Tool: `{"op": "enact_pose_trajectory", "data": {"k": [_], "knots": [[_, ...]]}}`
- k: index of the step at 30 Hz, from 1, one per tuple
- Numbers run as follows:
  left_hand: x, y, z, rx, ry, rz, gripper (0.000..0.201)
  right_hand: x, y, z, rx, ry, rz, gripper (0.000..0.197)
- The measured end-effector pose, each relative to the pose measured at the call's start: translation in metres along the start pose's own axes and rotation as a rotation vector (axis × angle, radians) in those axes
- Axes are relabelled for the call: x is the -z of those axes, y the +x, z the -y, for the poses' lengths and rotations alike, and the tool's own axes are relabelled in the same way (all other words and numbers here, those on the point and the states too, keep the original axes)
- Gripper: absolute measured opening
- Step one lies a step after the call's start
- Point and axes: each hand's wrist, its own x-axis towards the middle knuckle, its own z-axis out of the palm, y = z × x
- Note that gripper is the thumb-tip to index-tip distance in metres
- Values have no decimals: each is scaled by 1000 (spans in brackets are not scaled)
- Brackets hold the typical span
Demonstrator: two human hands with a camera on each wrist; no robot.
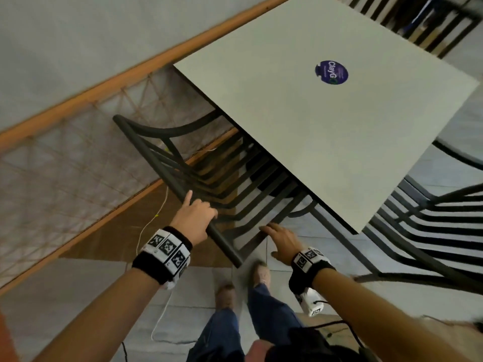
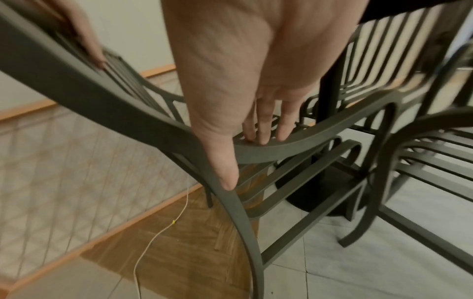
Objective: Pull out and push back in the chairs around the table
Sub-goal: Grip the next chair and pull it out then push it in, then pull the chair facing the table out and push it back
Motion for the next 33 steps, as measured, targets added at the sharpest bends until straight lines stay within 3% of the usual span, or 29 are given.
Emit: {"op": "enact_pose_trajectory", "data": {"k": [4, 7, 10, 19, 25, 28, 33], "knots": [[8, -32, -46, -118, -217, 41, 46, -15, -44, -19, -154, 131, -14, 66], [11, -46, -85, -108, -337, 79, 48, -12, -74, -50, -234, 142, 4, 61], [16, -41, -126, -86, -361, 25, 42, 15, -101, -95, -272, 104, -39, 54], [7, 30, -295, -111, -591, -6, 32, 124, -184, -268, -288, 34, -207, 25], [-10, 72, -417, -54, -770, -32, 21, 189, -233, -383, -362, -36, -161, 28], [-13, 97, -457, -23, -828, -26, 11, 215, -233, -429, -397, -53, -127, 29], [-9, 162, -500, 69, -941, -33, 13, 248, -203, -498, -409, -38, -91, 28]]}}
